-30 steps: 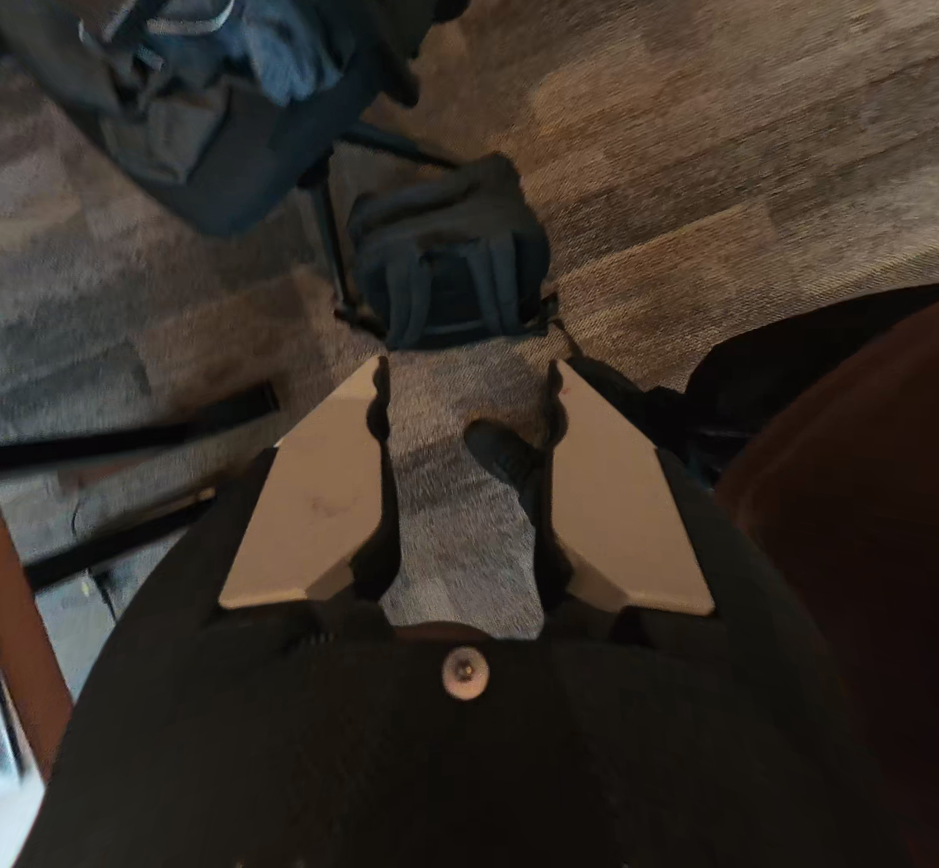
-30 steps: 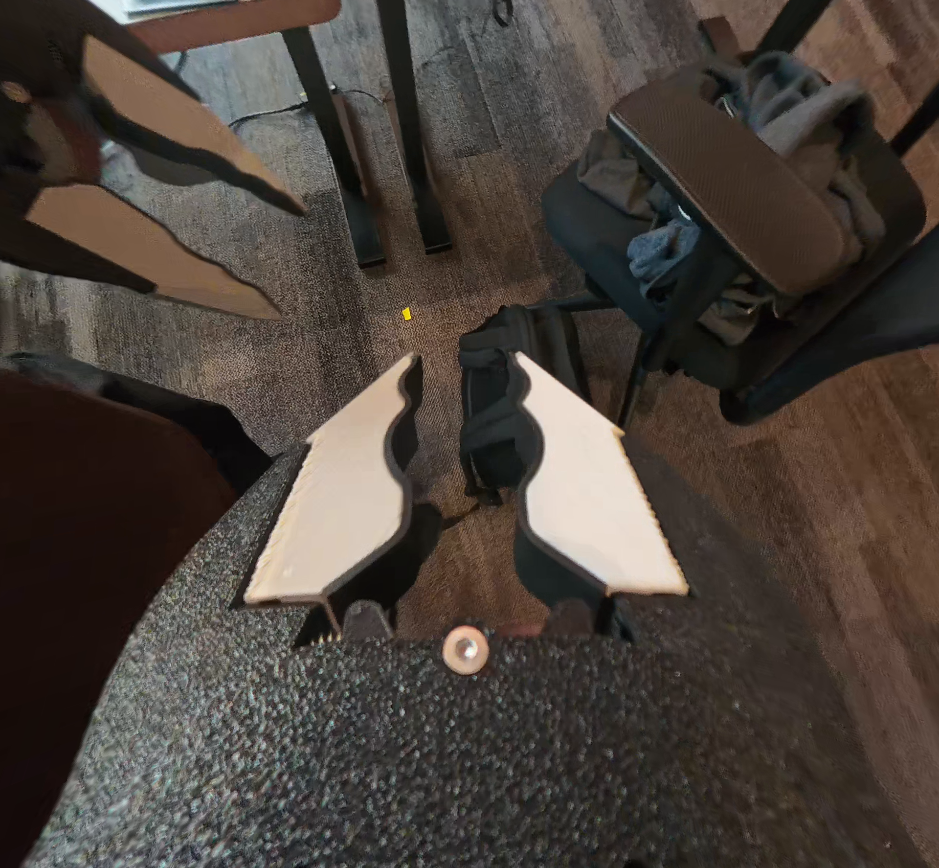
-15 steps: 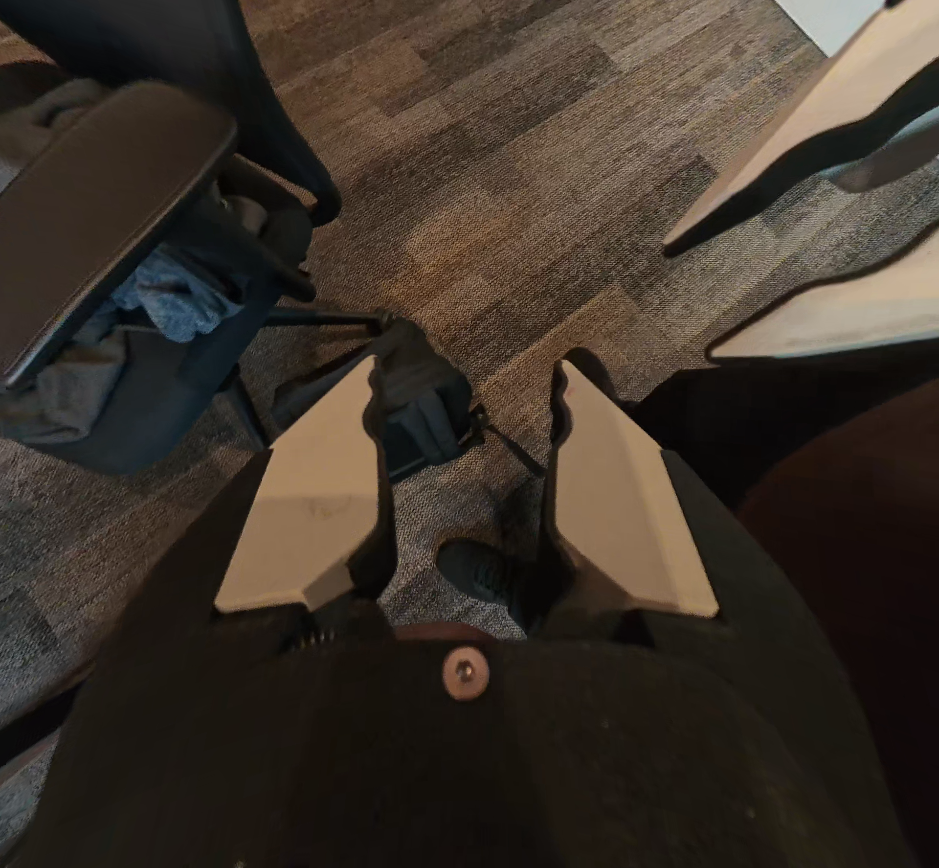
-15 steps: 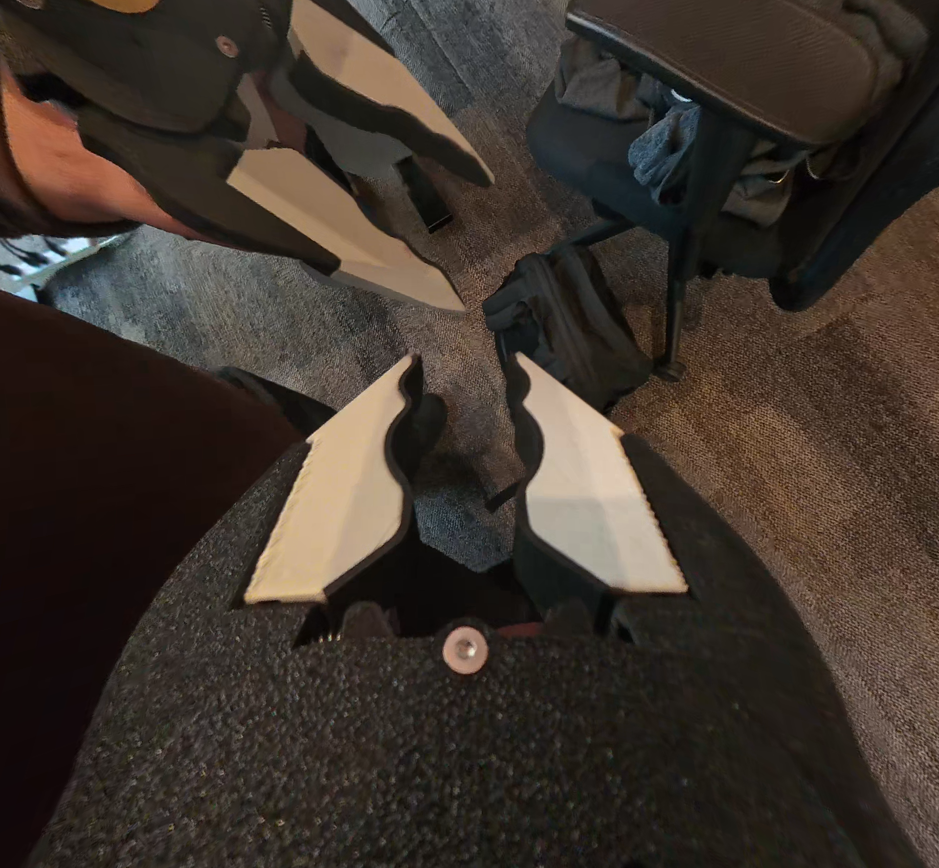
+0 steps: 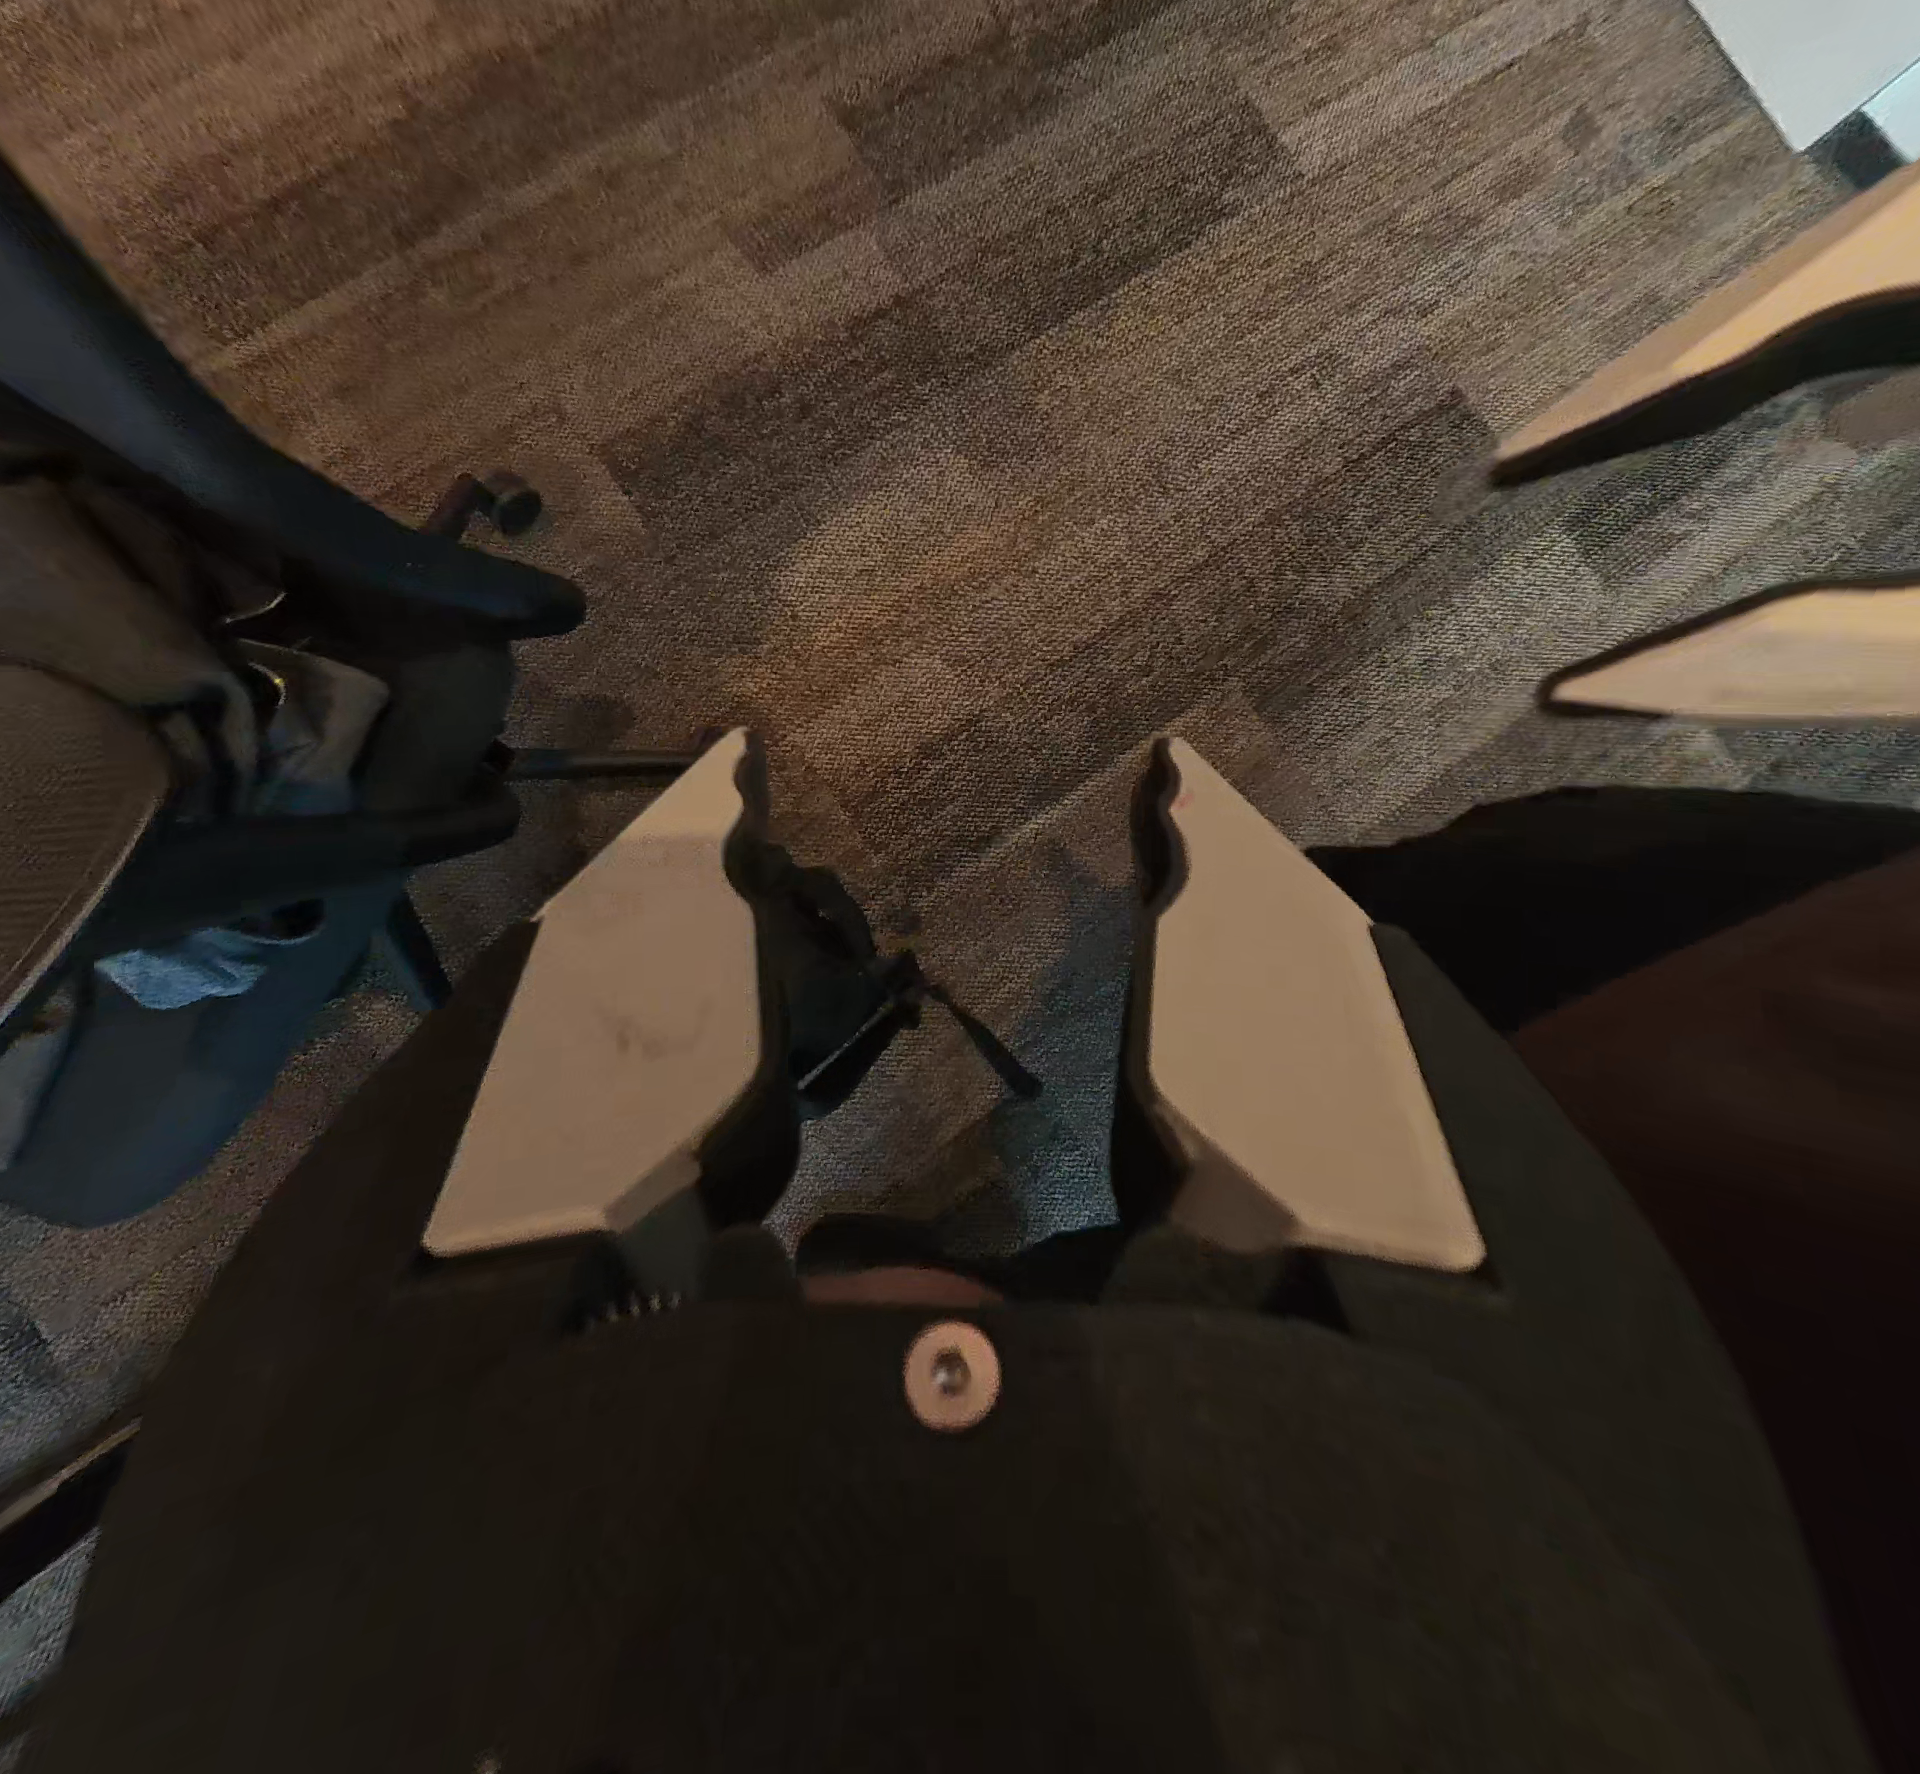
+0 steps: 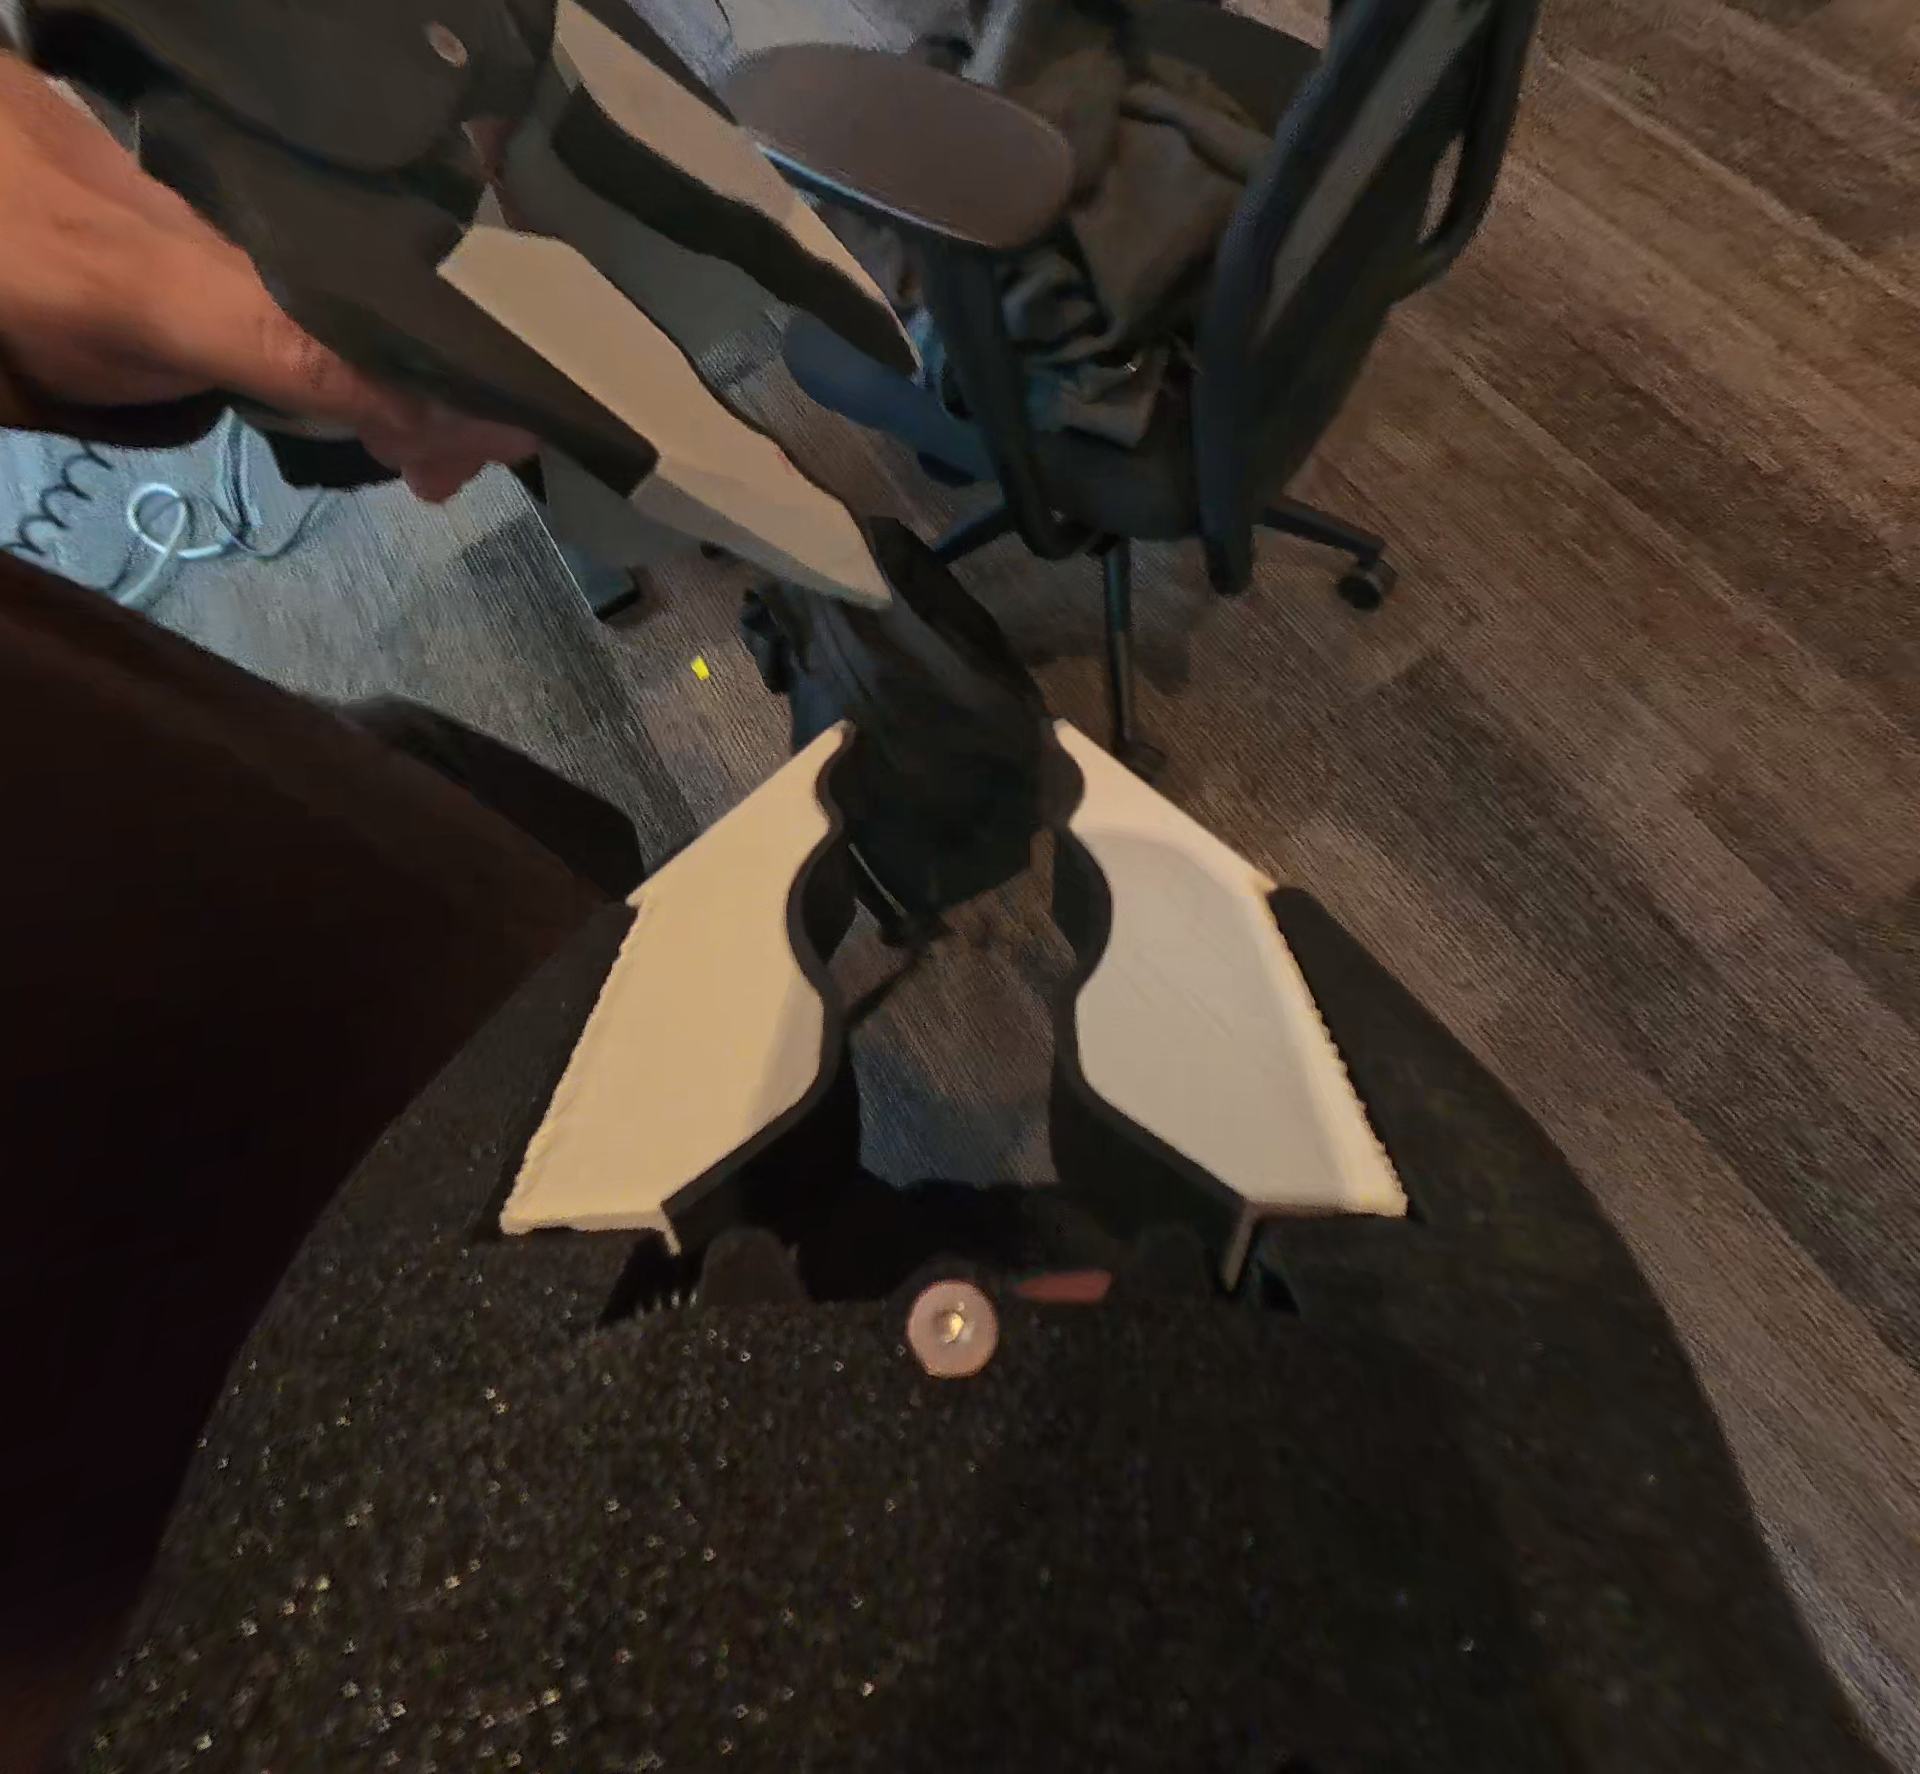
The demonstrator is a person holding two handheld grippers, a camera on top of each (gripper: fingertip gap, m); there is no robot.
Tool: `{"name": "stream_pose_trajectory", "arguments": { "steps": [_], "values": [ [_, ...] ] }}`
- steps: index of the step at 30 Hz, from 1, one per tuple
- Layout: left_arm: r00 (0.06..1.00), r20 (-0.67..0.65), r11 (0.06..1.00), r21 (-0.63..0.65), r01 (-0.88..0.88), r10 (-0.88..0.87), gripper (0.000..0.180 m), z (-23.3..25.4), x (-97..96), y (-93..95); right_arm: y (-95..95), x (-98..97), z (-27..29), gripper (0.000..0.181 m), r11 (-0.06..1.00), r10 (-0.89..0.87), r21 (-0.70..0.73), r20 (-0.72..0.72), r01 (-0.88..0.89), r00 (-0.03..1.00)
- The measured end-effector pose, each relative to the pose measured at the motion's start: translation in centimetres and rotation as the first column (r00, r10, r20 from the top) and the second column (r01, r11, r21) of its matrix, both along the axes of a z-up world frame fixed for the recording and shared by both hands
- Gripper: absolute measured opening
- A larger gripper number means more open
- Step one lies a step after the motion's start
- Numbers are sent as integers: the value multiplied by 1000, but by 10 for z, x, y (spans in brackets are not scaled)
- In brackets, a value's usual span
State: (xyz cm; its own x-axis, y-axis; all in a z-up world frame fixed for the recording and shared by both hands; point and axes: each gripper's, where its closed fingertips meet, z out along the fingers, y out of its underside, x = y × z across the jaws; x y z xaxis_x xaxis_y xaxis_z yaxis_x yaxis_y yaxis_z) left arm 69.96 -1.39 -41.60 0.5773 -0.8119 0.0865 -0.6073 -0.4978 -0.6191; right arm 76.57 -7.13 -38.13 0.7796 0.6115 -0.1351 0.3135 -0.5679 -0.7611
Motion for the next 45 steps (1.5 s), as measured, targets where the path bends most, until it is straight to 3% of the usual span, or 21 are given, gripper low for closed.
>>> {"name": "stream_pose_trajectory", "arguments": {
  "steps": [7, 14, 20, 23, 28, 32, 35, 39, 43, 45],
  "values": [
    [991, -88, 994, -27, -105, 102, 78, -17, 28, 2, -18, 98, -12, 33, 997, 52, -52, 32, -50, 998],
    [935, -159, 942, -55, -330, 318, 80, -45, -27, 3, 10, 106, -13, 33, 989, 89, -110, -53, -94, 995],
    [876, -194, 893, 3, -449, 441, 91, -58, -108, 50, 51, 115, -8, 33, 983, 91, -158, -57, -99, 994],
    [901, -191, 920, 36, -390, 390, 96, -53, -156, 101, 72, 129, -7, 33, 984, 63, -169, -10, -64, 998],
    [929, -322, 983, 83, -165, 183, 108, -52, -237, 196, 97, 140, -6, 33, 975, -26, -218, 33, 32, 999],
    [925, -373, 993, -112, 27, -67, 115, -80, -271, 225, 109, 132, -7, 33, 966, -68, -245, 63, 81, 996],
    [878, -435, 952, -300, 66, -198, 125, -114, -301, 219, 115, 118, -6, 33, 960, -67, -267, 69, 83, 995],
    [864, -454, 921, -388, 29, -218, 130, -146, -319, 210, 127, 106, -3, 33, 958, -13, -283, 89, 37, 996],
    [847, -517, 962, -271, -26, -123, 126, -166, -316, 219, 148, 107, -3, 33, 957, -7, -287, 96, 35, 995],
    [856, -512, 964, -257, -72, -73, 132, -169, -309, 218, 156, 106, -1, 33, 958, -9, -285, 87, 33, 996]
  ]
}}
